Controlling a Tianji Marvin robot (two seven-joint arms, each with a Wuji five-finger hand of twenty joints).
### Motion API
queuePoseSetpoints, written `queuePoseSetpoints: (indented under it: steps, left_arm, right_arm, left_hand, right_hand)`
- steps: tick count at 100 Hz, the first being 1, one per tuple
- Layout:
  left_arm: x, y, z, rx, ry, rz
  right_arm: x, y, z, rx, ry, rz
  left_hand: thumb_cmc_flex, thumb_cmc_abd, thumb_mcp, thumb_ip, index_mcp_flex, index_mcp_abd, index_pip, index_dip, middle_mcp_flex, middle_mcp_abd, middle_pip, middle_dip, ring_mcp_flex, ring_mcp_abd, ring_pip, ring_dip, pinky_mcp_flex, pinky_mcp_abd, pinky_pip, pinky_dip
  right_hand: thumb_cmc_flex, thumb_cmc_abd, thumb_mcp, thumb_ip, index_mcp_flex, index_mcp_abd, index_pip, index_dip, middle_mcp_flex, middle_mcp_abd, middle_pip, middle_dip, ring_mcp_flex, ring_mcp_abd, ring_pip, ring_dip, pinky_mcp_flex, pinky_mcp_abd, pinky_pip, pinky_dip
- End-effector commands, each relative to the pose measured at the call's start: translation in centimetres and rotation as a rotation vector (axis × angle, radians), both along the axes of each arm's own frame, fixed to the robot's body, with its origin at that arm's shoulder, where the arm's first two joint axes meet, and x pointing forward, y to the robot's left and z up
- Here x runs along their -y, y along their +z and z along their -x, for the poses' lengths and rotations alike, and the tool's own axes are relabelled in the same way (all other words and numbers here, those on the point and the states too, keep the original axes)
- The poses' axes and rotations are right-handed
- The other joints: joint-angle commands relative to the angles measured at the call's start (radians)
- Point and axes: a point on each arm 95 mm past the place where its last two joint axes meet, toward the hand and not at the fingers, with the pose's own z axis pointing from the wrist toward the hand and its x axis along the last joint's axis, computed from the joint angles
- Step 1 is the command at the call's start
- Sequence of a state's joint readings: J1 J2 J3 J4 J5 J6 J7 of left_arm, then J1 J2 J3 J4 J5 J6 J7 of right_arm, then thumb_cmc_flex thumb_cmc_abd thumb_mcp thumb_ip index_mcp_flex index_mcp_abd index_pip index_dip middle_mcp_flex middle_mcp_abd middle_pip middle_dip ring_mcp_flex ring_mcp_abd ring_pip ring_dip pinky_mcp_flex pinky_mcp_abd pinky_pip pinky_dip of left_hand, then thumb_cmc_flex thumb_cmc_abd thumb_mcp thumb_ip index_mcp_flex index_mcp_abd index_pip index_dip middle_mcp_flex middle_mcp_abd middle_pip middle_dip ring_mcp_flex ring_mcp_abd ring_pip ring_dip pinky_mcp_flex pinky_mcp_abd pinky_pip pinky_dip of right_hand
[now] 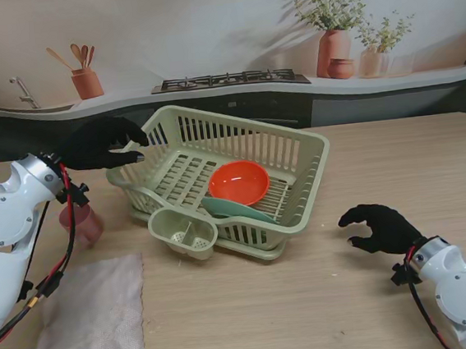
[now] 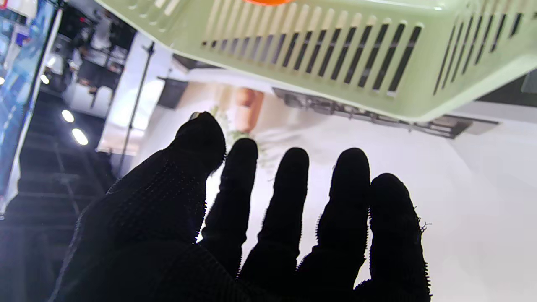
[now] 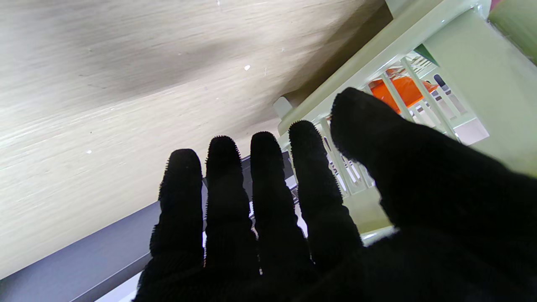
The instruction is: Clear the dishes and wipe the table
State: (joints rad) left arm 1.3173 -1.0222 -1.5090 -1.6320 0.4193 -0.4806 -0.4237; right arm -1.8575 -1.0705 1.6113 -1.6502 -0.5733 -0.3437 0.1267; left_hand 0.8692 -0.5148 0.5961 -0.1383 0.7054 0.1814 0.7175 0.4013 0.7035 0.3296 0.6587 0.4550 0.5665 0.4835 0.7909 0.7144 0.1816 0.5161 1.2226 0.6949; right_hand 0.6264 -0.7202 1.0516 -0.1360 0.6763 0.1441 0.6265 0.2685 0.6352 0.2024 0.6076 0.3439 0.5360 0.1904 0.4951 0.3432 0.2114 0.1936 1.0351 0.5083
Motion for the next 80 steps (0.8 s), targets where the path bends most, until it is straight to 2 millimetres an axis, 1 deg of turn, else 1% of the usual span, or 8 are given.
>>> queuePoseSetpoints:
  steps: [1, 9, 19, 31, 57, 80]
  left_arm:
    - [-0.8, -0.3, 0.6, 0.005, 0.012, -0.005]
    - [-1.7, -0.5, 1.3, 0.035, 0.03, -0.002]
    - [-2.9, -0.9, 2.3, 0.073, 0.055, -0.003]
    - [-4.1, -1.6, 3.4, 0.108, 0.085, -0.008]
    - [-6.0, -3.3, 5.4, 0.165, 0.162, -0.001]
    - [-7.3, -4.6, 6.5, 0.218, 0.207, -0.038]
  right_arm:
    - [-0.2, -0.2, 0.2, -0.019, 0.012, 0.01]
    - [-0.3, -0.3, 0.2, -0.025, 0.012, 0.012]
    - [-0.4, -0.3, 0.2, -0.032, 0.014, 0.014]
    - [-0.5, -0.4, 0.2, -0.037, 0.015, 0.015]
    - [-0.6, -0.5, 0.1, -0.051, 0.017, 0.018]
    - [-0.8, -0.7, 0.1, -0.063, 0.019, 0.017]
  left_hand:
    - [-0.005, 0.025, -0.003, 0.009, 0.031, -0.022, -0.008, -0.004, -0.015, -0.011, -0.008, -0.005, -0.017, 0.003, -0.006, -0.006, -0.018, 0.007, 0.0, 0.011]
    - [-0.007, 0.026, -0.001, 0.009, 0.029, -0.021, -0.011, -0.003, -0.017, -0.011, -0.009, -0.005, -0.019, 0.001, -0.006, -0.006, -0.021, 0.005, -0.002, 0.01]
    - [-0.013, 0.03, 0.0, 0.007, 0.026, -0.023, -0.015, 0.002, -0.022, -0.014, -0.009, -0.005, -0.026, -0.004, -0.009, -0.007, -0.047, -0.004, -0.025, -0.001]
    - [-0.014, 0.033, 0.001, 0.007, 0.023, -0.02, -0.019, 0.004, -0.026, -0.015, -0.01, -0.005, -0.031, -0.006, -0.011, -0.007, -0.052, -0.005, -0.033, -0.008]
    - [-0.022, 0.038, 0.005, 0.008, 0.017, -0.012, -0.033, 0.005, -0.042, -0.011, -0.013, -0.006, -0.049, -0.002, -0.018, -0.008, -0.062, -0.01, -0.035, -0.015]
    - [-0.026, 0.042, 0.007, 0.008, 0.013, -0.007, -0.044, 0.01, -0.054, -0.009, -0.014, -0.005, -0.061, -0.002, -0.02, -0.008, -0.067, -0.017, -0.031, -0.018]
  right_hand:
    - [-0.025, -0.044, -0.01, 0.002, -0.042, 0.007, -0.01, 0.014, -0.023, -0.013, -0.014, -0.011, -0.031, -0.018, -0.01, -0.014, -0.013, -0.035, -0.017, -0.011]
    - [-0.025, -0.047, -0.012, 0.002, -0.041, 0.007, -0.013, 0.016, -0.023, -0.014, -0.015, -0.012, -0.035, -0.018, -0.01, -0.015, -0.016, -0.034, -0.018, -0.012]
    - [-0.026, -0.047, -0.013, 0.001, -0.041, 0.007, -0.016, 0.018, -0.024, -0.013, -0.017, -0.013, -0.037, -0.018, -0.01, -0.015, -0.018, -0.033, -0.019, -0.012]
    - [-0.025, -0.048, -0.014, 0.001, -0.039, 0.008, -0.019, 0.02, -0.024, -0.015, -0.017, -0.013, -0.039, -0.018, -0.01, -0.015, -0.018, -0.034, -0.019, -0.011]
    - [-0.023, -0.054, -0.015, 0.001, -0.038, 0.008, -0.025, 0.025, -0.023, -0.016, -0.019, -0.014, -0.043, -0.017, -0.011, -0.016, -0.022, -0.03, -0.021, -0.01]
    - [-0.023, -0.053, -0.016, 0.0, -0.037, 0.007, -0.028, 0.029, -0.022, -0.017, -0.021, -0.014, -0.046, -0.018, -0.012, -0.016, -0.025, -0.029, -0.024, -0.009]
